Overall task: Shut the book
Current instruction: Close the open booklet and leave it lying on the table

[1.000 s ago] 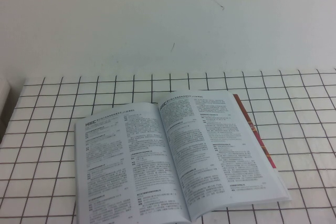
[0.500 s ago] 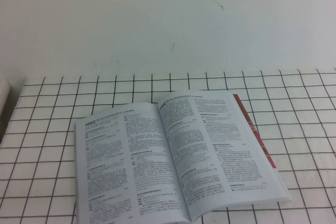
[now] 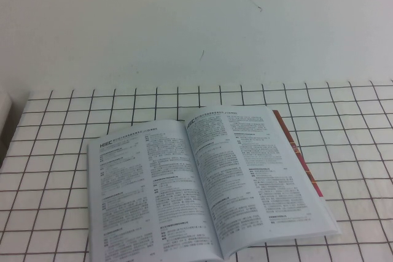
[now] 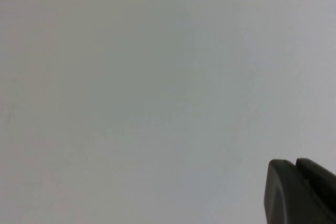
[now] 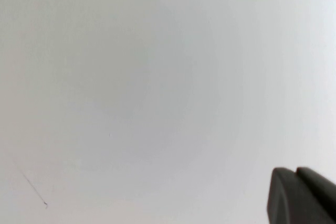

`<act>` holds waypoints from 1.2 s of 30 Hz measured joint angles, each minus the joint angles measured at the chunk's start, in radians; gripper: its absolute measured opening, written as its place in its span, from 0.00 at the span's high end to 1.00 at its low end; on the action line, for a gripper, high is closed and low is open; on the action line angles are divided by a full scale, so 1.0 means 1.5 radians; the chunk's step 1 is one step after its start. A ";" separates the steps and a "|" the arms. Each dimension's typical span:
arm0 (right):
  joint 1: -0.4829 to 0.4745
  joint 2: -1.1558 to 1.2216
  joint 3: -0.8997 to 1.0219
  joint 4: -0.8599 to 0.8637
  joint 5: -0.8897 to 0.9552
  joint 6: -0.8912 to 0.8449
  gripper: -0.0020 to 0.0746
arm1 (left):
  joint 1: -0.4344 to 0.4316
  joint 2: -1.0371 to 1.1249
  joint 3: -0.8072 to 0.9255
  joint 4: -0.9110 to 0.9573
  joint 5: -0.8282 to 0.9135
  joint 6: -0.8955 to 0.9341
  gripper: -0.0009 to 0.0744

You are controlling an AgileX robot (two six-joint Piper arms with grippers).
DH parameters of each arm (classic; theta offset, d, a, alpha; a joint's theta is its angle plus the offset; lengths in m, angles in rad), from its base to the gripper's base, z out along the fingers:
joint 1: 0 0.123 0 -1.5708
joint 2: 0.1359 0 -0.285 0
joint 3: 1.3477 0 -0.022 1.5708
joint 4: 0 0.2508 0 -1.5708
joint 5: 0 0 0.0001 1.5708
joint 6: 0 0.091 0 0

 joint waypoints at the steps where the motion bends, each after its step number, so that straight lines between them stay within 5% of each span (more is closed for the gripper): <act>1: 0.000 0.000 0.000 0.001 -0.001 0.004 0.98 | 0.000 0.000 0.000 0.000 -0.001 -0.015 0.99; 6: 0.000 0.001 -0.044 0.002 0.122 0.027 0.98 | 0.000 0.000 -0.004 0.040 0.032 -0.082 0.99; 12: 0.000 0.069 -0.214 0.002 0.326 0.031 0.98 | 0.000 0.000 -0.146 0.213 0.291 -0.187 0.99; 20: 0.000 0.290 -0.432 0.027 0.513 0.028 0.98 | 0.000 0.099 -0.311 0.237 0.539 -0.208 0.99; 30: 0.000 0.636 -0.586 0.329 0.726 -0.319 0.98 | 0.000 0.363 -0.359 -0.029 0.620 -0.067 0.99; 36: 0.019 0.825 -0.616 0.533 0.765 -0.526 0.98 | 0.000 0.494 -0.362 -0.246 0.694 0.166 0.99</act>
